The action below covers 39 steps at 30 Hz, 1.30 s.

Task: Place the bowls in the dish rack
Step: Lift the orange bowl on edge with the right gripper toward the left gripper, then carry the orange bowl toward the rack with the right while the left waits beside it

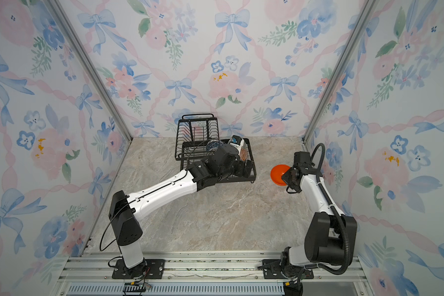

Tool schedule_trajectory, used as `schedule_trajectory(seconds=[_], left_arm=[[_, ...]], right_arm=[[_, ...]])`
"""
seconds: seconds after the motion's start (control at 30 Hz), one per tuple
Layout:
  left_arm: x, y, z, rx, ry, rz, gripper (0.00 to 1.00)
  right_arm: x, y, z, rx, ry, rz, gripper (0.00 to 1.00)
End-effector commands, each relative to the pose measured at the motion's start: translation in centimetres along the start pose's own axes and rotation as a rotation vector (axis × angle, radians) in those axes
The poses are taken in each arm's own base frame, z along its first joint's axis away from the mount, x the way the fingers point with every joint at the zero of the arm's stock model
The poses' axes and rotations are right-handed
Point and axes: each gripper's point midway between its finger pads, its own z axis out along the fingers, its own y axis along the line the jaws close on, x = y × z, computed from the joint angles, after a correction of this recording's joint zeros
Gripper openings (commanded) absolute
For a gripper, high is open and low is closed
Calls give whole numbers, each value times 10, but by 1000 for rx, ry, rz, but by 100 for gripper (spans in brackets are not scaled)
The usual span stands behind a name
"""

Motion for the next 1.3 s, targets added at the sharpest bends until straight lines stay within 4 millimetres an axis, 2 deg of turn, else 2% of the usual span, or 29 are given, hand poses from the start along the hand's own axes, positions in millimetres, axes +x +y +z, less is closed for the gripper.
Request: schedule_trajectory(seconds=[0.0, 0.17, 0.37, 0.5, 0.7, 0.9, 1.1, 1.27], left_arm=[[-28, 8, -20, 1, -38, -34, 98], [-50, 8, -31, 2, -87, -63, 98], [-51, 17, -24, 9, -74, -125, 98], [-46, 16, -12, 24, -37, -152, 98], [-40, 7, 3, 66, -5, -195, 98], [-34, -1, 19, 97, 24, -221, 94], [-31, -4, 26, 116, 41, -239, 83], [-29, -4, 28, 123, 50, -250, 69]], right_arm=[[-20, 17, -36, -25, -83, -20, 0], [-37, 56, -79, -84, -206, -134, 0], [-49, 103, -136, -248, -346, -214, 0], [-44, 124, -157, -328, -393, -254, 0], [-34, 142, -185, -410, -468, -302, 0], [-28, 146, -194, -416, -477, -319, 0], [-19, 151, -198, -445, -474, -327, 0], [-6, 158, -195, -461, -460, -341, 0]])
